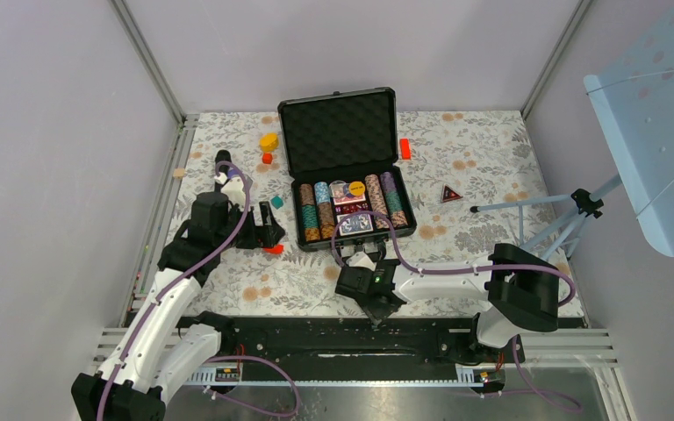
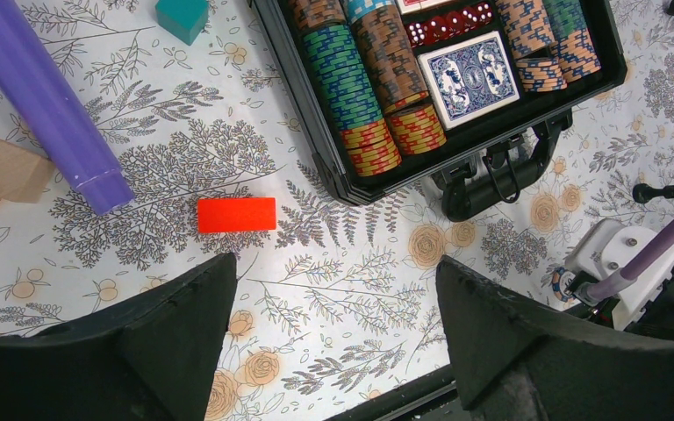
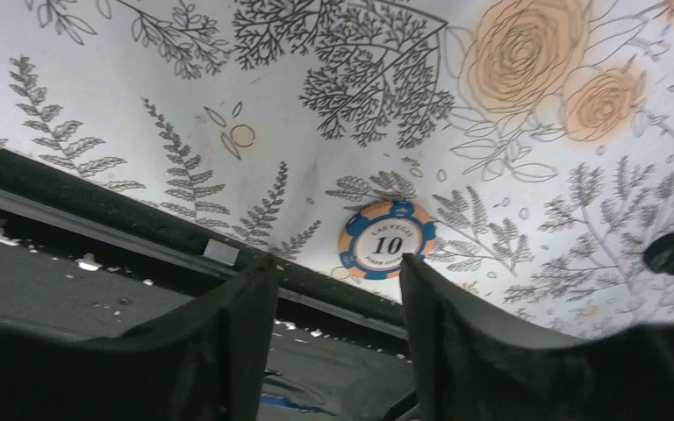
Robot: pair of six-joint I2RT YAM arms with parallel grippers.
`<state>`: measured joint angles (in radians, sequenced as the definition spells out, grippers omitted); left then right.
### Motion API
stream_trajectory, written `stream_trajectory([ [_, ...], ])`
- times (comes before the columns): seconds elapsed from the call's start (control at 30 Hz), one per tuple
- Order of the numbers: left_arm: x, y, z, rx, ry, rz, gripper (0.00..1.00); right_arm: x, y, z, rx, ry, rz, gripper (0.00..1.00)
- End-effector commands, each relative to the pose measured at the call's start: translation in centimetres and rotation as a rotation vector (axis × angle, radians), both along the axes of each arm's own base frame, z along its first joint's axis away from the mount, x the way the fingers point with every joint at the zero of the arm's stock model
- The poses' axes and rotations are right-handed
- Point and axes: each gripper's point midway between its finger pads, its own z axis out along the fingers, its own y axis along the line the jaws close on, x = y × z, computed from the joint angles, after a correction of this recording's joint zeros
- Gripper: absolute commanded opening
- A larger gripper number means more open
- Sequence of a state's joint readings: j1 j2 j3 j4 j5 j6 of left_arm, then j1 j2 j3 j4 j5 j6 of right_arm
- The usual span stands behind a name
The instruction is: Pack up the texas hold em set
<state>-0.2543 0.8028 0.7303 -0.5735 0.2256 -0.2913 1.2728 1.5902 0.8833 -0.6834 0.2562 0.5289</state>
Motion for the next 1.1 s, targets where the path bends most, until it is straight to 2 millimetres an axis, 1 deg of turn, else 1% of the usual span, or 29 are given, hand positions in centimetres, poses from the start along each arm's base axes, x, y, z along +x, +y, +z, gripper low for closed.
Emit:
stream_trajectory([
  [0.0, 0.7, -0.3, 0.8, -0.011, -0.046, -0.015, 0.83, 1.4, 0.7, 1.6, 0.028, -0.08, -0.013, 0.7],
  [0.07, 0.7, -0.3, 0.8, -0.011, -0.045, -0.016, 0.83, 1.5, 0.3, 1.6, 0.018, -0.084, -0.011, 0.77],
  [0.17, 0.7, -0.3, 0.8, -0.011, -0.047, -0.015, 0.83, 1.4, -0.3, 1.2, 0.001, -0.07, -0.008, 0.81],
  [0.27, 0.7, -0.3, 0.8, -0.01, -0.046, -0.014, 0.83, 1.5, -0.4, 0.6, -0.002, -0.053, -0.008, 0.82],
  [0.53, 0.7, -0.3, 0.8, -0.009, -0.044, -0.013, 0.83, 2.2, -0.1, -0.9, 0.013, -0.031, -0.024, 0.82],
  [0.67, 0.7, -0.3, 0.7, -0.009, -0.043, -0.013, 0.83, 2.1, -0.1, -1.5, 0.004, -0.019, -0.027, 0.82],
  [0.87, 0.8, -0.2, 0.8, -0.008, -0.044, -0.011, 0.83, 1.6, -0.1, -1.8, 0.011, 0.009, -0.034, 0.75],
  [1.07, 0.7, -0.3, 0.7, -0.008, -0.043, -0.011, 0.83, 1.2, 0.8, -1.5, 0.046, 0.032, -0.047, 0.61],
])
